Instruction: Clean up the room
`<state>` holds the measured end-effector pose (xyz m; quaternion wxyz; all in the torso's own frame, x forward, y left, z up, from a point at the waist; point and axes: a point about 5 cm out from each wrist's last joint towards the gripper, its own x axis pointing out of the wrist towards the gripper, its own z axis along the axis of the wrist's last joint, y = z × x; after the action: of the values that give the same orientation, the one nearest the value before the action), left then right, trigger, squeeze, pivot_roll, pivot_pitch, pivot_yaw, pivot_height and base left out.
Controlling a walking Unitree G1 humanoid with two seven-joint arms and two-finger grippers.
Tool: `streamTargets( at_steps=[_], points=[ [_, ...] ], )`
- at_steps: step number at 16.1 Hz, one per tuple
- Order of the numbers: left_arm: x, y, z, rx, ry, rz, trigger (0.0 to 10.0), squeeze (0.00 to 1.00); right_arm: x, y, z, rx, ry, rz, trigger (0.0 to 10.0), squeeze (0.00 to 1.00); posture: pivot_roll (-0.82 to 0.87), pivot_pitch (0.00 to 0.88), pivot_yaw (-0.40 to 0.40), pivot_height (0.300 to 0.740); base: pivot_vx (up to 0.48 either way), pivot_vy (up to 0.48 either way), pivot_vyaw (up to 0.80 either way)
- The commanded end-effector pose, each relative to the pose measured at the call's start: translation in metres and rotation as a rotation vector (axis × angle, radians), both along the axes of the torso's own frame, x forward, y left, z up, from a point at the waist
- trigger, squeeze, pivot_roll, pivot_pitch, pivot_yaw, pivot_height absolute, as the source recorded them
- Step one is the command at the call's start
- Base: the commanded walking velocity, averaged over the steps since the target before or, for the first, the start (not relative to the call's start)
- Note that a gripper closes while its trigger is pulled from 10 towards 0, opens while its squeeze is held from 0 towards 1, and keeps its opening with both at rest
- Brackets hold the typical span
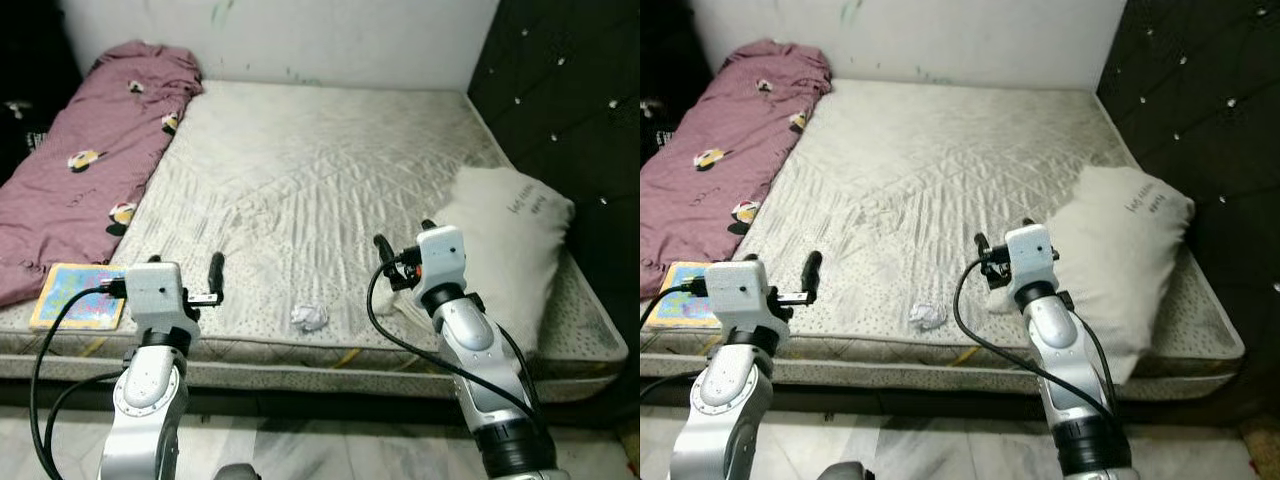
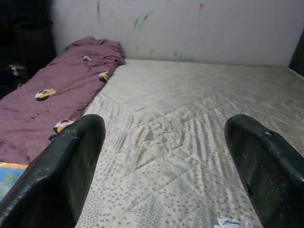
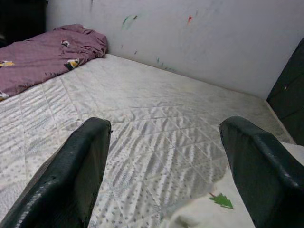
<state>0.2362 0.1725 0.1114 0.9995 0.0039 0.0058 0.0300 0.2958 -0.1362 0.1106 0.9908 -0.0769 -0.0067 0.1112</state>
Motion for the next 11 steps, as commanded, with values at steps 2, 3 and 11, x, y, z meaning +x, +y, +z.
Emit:
streamTargets(
  at_steps=[2,3,11],
  points=[
    [0.0001,0.0003,-0.0001,0.005,0.002,-0.006,10.0,0.00,0.0026,-0.0064,0.0039,0.002,-0.006,-0.023,10.0,0.00,0.07,0.000,-0.041,0.740,0.255,0.000,0.00],
    [-0.0008,0.0004,-0.0007,0.004,0.005,-0.007,10.0,0.00,0.0025,-0.0069,0.0043,0.004,-0.008,-0.019,10.0,0.00,0.07,0.000,-0.041,0.740,0.259,0.000,0.00],
    [-0.0003,-0.0016,-0.0012,-0.006,0.010,-0.017,10.0,0.00,0.0022,-0.0092,0.0038,0.008,-0.006,-0.034,10.0,0.00,0.07,0.000,-0.039,0.740,0.247,0.000,0.00]
  ],
)
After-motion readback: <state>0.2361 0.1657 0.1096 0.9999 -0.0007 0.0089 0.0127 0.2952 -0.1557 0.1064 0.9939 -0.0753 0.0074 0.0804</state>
